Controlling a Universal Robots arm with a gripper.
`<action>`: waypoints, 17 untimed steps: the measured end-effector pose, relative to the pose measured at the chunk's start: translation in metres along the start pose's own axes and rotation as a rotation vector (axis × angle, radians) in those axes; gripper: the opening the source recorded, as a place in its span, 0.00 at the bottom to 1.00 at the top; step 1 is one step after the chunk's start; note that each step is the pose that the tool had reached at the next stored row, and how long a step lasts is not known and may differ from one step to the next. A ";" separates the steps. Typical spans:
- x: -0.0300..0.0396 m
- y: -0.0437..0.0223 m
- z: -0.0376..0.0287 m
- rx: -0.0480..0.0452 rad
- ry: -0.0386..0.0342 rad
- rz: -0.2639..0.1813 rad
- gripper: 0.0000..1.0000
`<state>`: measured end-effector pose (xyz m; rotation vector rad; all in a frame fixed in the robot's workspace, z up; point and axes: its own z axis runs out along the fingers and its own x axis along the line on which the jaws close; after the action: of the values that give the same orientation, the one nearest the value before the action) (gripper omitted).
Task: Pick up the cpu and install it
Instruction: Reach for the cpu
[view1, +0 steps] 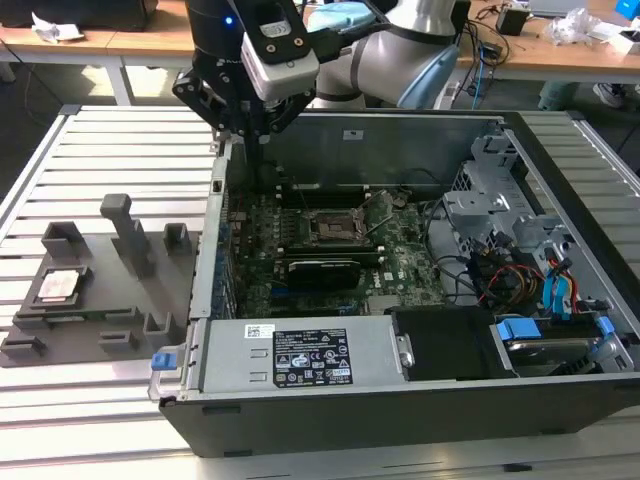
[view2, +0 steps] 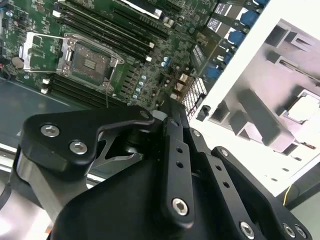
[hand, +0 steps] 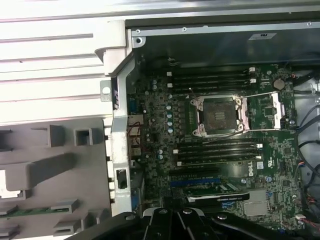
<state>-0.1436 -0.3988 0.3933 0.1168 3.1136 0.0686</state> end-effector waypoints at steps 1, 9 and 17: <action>0.0033 -0.0002 -0.0001 -0.0001 0.0000 0.000 0.11; 0.0145 -0.0011 -0.0004 0.0000 0.0000 0.000 0.11; 0.0260 -0.0019 -0.0007 0.0005 0.0000 0.000 0.11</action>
<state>-0.1696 -0.3988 0.3933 0.1165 3.1136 0.0678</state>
